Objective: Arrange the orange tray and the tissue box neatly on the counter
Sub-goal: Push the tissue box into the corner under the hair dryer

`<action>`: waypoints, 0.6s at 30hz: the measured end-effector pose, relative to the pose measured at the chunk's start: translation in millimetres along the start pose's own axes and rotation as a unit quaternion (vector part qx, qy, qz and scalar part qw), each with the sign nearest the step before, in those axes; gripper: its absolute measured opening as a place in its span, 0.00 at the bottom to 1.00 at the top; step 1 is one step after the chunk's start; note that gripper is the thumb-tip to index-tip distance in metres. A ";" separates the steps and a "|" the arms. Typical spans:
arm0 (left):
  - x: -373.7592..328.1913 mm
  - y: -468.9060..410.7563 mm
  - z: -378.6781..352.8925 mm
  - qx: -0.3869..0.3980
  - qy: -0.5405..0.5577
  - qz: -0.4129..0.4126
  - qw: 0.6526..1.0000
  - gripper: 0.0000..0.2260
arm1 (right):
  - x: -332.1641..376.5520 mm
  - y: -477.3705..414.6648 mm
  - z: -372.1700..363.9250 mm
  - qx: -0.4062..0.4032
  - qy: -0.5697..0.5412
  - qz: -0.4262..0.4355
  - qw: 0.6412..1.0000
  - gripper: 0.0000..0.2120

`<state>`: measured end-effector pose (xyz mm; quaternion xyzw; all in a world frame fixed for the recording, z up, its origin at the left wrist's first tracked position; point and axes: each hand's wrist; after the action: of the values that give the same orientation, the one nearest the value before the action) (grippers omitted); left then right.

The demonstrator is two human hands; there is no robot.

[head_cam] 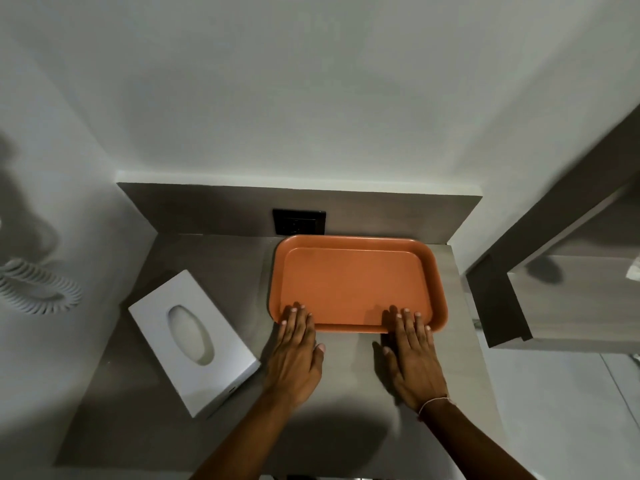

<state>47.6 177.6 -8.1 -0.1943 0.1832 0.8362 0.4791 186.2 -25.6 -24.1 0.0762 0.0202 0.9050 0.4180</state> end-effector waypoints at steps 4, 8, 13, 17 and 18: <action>24.8 18.8 40.0 -0.089 0.064 0.034 0.993 0.28 | 56.2 -17.7 16.0 -0.007 -0.085 0.068 0.994 0.32; 80.7 50.9 79.2 -0.150 0.094 0.126 0.976 0.28 | 141.3 -42.9 21.4 0.000 -0.137 0.182 0.974 0.30; 132.9 76.1 100.2 -0.157 0.107 0.226 0.955 0.30 | 235.5 -72.3 18.9 0.041 -0.121 0.319 0.939 0.30; 144.8 79.1 99.3 -0.133 0.146 0.274 0.941 0.30 | 269.6 -91.9 13.4 0.100 -0.110 0.354 0.923 0.31; 144.8 77.4 99.6 -0.128 0.159 0.281 0.938 0.31 | 272.4 -95.1 11.9 0.111 -0.102 0.357 0.922 0.31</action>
<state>-102.2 295.7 14.1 -0.3251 0.1955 0.9112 0.1605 85.7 242.7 11.1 0.2159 0.0497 0.9736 0.0554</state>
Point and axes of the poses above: each hand's wrist, its own y-axis away from the middle knuckle, its own z-axis out of the back of the hand, x = y × z, and after that the axes turned 12 degrees about y, right-handed
